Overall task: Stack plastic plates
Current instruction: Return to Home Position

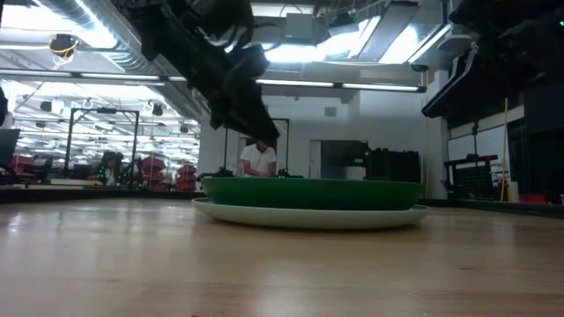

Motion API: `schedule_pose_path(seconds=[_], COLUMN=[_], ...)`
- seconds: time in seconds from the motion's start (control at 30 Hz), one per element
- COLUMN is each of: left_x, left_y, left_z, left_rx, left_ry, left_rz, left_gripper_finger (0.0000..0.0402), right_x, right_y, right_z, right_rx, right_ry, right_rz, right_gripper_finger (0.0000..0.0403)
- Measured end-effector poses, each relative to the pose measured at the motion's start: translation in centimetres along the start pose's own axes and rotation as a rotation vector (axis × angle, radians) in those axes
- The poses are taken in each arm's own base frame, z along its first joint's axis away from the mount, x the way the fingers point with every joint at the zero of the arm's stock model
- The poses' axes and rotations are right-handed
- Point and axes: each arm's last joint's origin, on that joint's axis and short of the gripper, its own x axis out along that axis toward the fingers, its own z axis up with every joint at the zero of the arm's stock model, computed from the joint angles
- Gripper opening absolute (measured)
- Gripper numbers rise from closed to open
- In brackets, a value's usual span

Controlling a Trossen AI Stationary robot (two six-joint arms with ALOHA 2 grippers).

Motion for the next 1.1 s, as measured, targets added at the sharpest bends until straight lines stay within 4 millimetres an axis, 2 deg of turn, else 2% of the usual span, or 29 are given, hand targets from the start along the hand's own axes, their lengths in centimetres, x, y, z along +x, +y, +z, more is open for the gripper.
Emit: schedule_pose_path(seconds=[0.27,0.43,0.57,0.73,0.87,1.1], left_x=[-3.4,-5.1,-5.9,-6.2,-6.9,-9.8], left_y=[-0.7,-1.7,-2.5,-2.4,-1.4,0.8], left_z=[1.3,1.8,2.0,2.0,1.0,-1.9], left_rx=[0.092,0.268,0.353,0.402,0.393,0.318], left_ry=[-0.064,-0.118,-0.156,-0.185,-0.218,-0.347], left_rz=[-0.038,-0.074,-0.138,-0.192,-0.187,-0.209], left_gripper_finger=[0.0100,0.0101,0.0101,0.0101,0.0101,0.0101], right_x=[0.0,-0.1,-0.3,-1.2,-1.5,-1.5], right_y=[0.2,-0.4,-2.0,-4.7,-6.8,-9.8], right_z=[-0.1,0.2,0.9,1.9,2.7,3.0], right_rx=[-0.058,-0.089,-0.095,-0.082,-0.080,-0.038], right_ry=[0.031,0.029,0.012,-0.051,-0.101,-0.134], right_rz=[0.089,0.101,0.102,0.113,0.146,0.193], right_gripper_finger=[0.0138,0.0138,0.0138,0.0138,0.0138,0.0138])
